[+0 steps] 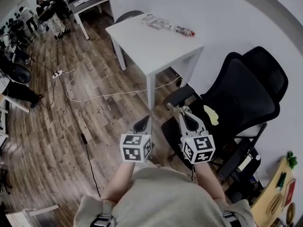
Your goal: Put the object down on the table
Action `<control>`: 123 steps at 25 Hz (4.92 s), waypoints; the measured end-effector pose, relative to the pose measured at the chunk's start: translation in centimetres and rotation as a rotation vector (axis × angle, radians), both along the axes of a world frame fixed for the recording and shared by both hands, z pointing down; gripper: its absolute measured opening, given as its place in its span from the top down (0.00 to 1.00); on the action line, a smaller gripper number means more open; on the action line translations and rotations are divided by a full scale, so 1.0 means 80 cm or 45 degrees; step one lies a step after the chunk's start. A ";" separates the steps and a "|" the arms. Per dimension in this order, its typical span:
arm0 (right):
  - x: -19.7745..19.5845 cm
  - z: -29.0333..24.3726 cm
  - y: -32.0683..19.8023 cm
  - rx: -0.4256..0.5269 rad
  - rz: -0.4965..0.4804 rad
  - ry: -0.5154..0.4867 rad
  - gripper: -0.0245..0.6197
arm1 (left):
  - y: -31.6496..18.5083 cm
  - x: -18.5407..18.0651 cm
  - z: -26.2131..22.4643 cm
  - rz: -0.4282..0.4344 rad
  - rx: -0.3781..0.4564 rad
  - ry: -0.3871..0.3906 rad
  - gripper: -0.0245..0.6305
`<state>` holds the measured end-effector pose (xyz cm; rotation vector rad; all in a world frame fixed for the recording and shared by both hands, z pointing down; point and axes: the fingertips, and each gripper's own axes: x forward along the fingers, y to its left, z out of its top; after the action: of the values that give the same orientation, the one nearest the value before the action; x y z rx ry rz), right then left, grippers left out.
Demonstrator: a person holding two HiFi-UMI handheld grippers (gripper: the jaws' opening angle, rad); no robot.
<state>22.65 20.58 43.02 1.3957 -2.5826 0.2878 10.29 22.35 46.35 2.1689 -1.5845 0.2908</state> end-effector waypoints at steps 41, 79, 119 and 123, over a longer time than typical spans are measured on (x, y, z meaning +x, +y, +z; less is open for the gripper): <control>-0.160 -0.044 -0.220 0.072 0.085 -0.032 0.92 | -0.219 -0.162 -0.022 0.052 0.027 0.054 0.95; -0.257 -0.005 -0.494 0.022 0.234 0.039 0.92 | -0.472 -0.274 0.024 0.196 -0.077 0.057 0.95; -0.234 0.170 -0.772 -0.285 0.153 0.147 0.92 | -0.699 -0.252 0.083 0.082 -0.242 -0.007 0.95; -0.231 0.184 -0.780 -0.303 0.153 0.156 0.92 | -0.704 -0.249 0.089 0.087 -0.260 -0.019 0.95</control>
<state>4.21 -41.84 57.73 1.4350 -2.2847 0.4935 -9.60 -34.00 53.47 2.0693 -1.4238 0.4702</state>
